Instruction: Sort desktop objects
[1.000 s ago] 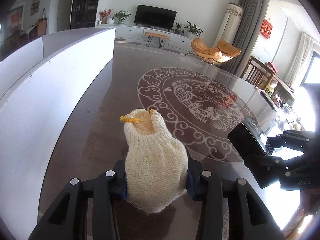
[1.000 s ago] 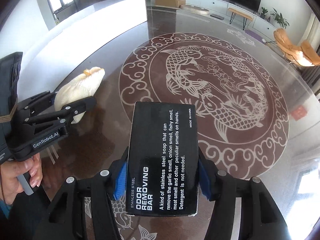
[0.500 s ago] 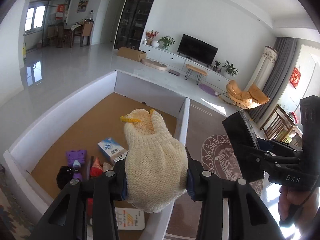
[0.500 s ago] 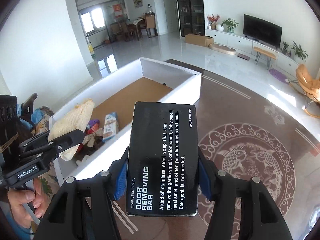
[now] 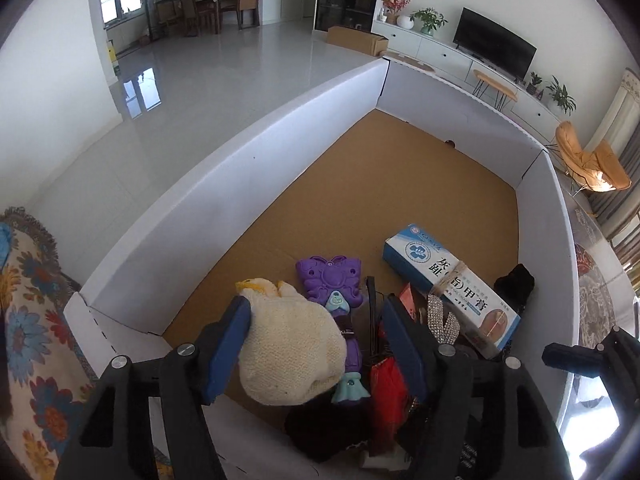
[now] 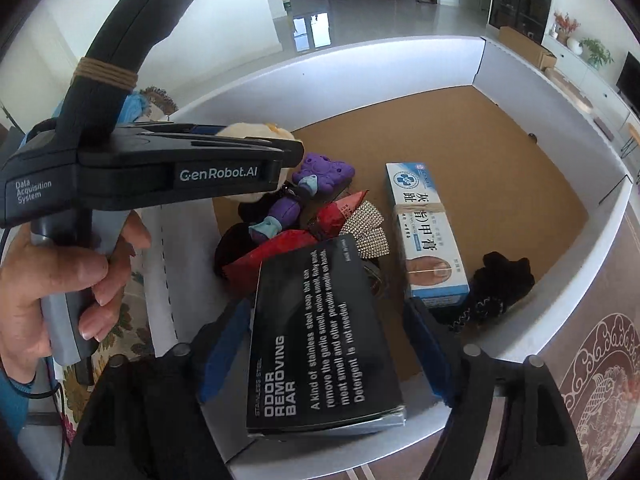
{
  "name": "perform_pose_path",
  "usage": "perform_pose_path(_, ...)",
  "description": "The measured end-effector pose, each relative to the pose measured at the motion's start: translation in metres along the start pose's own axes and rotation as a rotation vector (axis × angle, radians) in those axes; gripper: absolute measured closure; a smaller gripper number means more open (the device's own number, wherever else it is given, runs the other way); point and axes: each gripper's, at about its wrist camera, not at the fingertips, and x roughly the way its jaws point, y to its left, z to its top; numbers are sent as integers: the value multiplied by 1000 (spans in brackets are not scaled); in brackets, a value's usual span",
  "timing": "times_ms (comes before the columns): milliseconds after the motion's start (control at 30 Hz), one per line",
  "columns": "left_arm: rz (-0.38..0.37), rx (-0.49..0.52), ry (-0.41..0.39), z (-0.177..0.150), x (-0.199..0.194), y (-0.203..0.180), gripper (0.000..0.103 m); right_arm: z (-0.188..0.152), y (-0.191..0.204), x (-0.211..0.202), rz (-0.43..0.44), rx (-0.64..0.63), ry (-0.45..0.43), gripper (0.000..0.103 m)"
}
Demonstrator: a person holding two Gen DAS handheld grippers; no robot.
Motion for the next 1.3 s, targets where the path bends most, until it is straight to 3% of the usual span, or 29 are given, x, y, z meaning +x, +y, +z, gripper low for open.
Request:
perform_pose_path(167, -6, 6, -93, -5, -34, -3, 21, -8, -23, -31, -45, 30, -67, 9)
perform_pose_path(200, -12, -2, -105, -5, -40, -5, 11, -10, -27, -37, -45, 38, -73, 9)
perform_pose_path(267, 6, -19, -126, -6, -53, -9, 2, -10, -28, -46, -55, 44, -88, 9)
perform_pose_path(467, 32, -66, -205, -20, -84, -17, 2, -15, -28, -57, -101, 56, -91, 9)
perform_pose_path(667, 150, -128, -231, -34, -102, -16, 2, -15, -32, -62, -90, 114, -95, 9)
perform_pose_path(833, 139, -137, -213, -38, -106, -13, 2, -11, -37, -61, -123, 171, -105, 9)
perform_pose_path(1067, 206, -42, -184, -35, -112, -24, 2, -4, -38, -58, -143, 192, -71, 9)
perform_pose_path(1300, 184, -63, -200, -37, -124, -22, 2, -3, -32, -61, -137, 172, -89, 9)
